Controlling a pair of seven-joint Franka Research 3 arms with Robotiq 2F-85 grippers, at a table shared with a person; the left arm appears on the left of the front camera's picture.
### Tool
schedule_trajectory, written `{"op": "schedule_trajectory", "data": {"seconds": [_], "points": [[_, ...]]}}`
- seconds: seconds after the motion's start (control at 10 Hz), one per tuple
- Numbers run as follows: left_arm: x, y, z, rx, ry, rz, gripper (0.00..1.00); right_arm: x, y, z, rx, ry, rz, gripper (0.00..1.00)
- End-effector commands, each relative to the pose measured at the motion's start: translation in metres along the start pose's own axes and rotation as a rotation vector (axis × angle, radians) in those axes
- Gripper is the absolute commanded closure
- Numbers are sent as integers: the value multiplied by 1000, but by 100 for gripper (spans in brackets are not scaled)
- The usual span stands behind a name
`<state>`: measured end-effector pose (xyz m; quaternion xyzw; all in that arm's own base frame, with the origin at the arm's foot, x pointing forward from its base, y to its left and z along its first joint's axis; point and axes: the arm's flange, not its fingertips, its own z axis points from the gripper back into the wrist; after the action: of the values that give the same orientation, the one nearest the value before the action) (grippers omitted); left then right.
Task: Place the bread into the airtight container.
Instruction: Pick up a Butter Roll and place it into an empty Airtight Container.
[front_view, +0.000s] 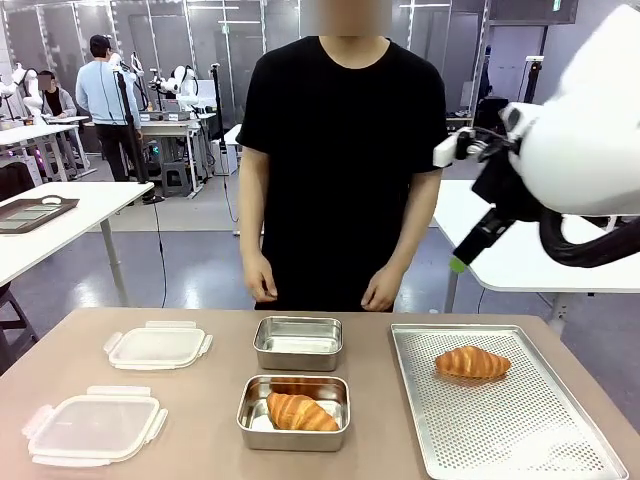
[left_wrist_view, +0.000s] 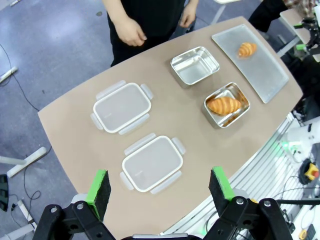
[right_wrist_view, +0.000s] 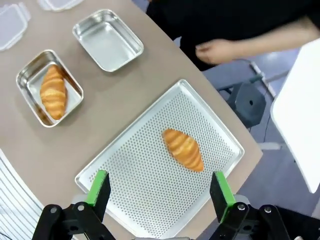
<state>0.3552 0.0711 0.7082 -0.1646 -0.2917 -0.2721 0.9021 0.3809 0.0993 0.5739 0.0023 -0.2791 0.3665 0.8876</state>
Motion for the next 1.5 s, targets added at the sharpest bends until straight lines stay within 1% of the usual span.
{"op": "schedule_trajectory", "data": {"seconds": [0.0, 0.1, 0.2, 0.3, 0.5, 0.6, 0.7, 0.8, 0.9, 1.0, 1.1, 1.2, 1.3, 1.4], "points": [[0, -1, 0, -7, 0, -9, 0, -23, -16, -18, 11, -16, -57, 0], [0, -1, 0, -7, 0, -9, 0, -37, -35, -36, 31, -21, -75, 0], [0, -1, 0, -7, 0, -9, 0, -52, -53, -55, 75, -37, -26, 0], [0, -1, 0, -7, 0, -9, 0, -61, -70, -83, 150, -81, -40, 0], [0, -1, 0, -7, 0, -9, 0, -58, -83, -144, 219, -94, -71, 0], [0, -1, 0, -7, 0, -9, 0, -54, -84, -154, 263, -121, -90, 0], [0, -1, 0, -7, 0, -9, 0, -56, -90, -150, 259, -111, -109, 0], [0, -1, 0, -7, 0, -9, 0, -65, -102, -127, 258, -144, -154, 0], [0, -1, 0, -7, 0, -9, 0, -84, -116, -90, 240, -194, -209, 0], [0, -1, 0, -7, 0, -9, 0, -112, -133, -48, 255, -281, -285, 0], [0, -1, 0, -7, 0, -9, 0, -143, -144, -10, 276, -329, -344, 0], [0, -1, 0, -7, 0, -9, 0, -179, -152, 24, 254, -359, -404, 0], [0, -1, 0, -7, 0, -9, 0, -210, -158, 44, 262, -397, -476, 0], [0, -1, 0, -7, 0, -9, 0, -244, -161, 59, 239, -447, -601, 0]]}}
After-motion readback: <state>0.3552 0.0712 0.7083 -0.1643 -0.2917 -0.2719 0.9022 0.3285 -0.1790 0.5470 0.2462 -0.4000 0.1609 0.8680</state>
